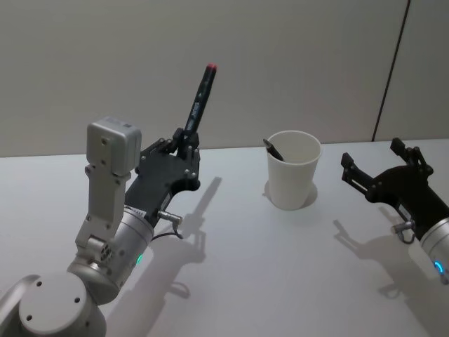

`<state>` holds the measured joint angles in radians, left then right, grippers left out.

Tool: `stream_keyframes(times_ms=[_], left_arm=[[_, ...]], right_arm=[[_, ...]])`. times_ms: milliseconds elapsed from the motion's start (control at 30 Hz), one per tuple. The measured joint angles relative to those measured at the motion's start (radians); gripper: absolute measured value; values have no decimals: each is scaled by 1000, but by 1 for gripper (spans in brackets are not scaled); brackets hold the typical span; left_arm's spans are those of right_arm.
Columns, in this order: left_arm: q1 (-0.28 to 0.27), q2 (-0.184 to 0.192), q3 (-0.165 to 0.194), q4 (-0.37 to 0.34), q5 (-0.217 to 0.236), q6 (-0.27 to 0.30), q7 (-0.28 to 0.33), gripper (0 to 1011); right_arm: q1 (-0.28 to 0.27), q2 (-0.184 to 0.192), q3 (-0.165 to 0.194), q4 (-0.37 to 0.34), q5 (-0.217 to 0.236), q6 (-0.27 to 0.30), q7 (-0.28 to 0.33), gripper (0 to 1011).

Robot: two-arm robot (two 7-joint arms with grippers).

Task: Place the pen into the pen holder.

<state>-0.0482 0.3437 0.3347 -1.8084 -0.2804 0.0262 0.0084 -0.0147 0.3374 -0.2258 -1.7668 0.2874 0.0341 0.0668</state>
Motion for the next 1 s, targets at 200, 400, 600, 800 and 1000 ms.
stream_keyframes(times_ms=[200, 400, 600, 800, 1000], left_arm=[[-12, 2, -3, 14, -10, -57, -88, 179], [-25, 2, -3, 30, -23, -95, -184, 179], [-40, 0, 0, 50, -33, -117, -281, 178], [-58, -4, 7, 74, -35, -126, -383, 178], [-74, -12, 17, 94, -28, -127, -455, 179]], right_arm=[[0, 0, 0, 0, 0, 0, 0, 1001], [0, 0, 0, 0, 0, 0, 0, 1001], [0, 0, 0, 0, 0, 0, 0, 1001], [0, 0, 0, 0, 0, 0, 0, 1001], [0, 0, 0, 0, 0, 0, 0, 1001]])
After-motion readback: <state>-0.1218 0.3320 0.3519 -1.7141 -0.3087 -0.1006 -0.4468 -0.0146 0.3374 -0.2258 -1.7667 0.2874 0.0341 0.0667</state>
